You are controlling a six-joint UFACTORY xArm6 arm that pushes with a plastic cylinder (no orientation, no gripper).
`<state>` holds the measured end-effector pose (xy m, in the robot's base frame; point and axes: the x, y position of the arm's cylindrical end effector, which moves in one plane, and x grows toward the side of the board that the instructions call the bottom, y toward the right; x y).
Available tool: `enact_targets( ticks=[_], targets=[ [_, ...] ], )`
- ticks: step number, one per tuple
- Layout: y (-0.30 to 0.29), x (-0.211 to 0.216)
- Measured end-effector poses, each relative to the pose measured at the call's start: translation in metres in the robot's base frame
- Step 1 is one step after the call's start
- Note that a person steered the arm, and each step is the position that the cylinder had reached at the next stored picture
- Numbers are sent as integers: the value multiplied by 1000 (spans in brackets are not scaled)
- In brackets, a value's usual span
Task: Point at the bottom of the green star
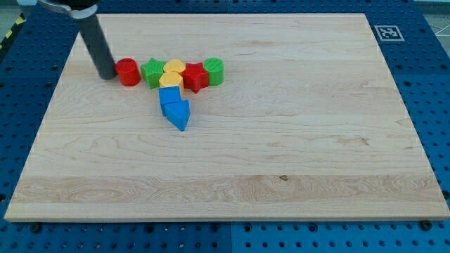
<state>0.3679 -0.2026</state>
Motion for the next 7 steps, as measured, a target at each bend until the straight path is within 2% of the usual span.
enact_targets(
  ticks=[2,3,4,5,7],
  targets=[
    [6,-1],
    [-11,-12],
    [-34,-46],
    [-32,-83],
    [18,-136]
  ],
)
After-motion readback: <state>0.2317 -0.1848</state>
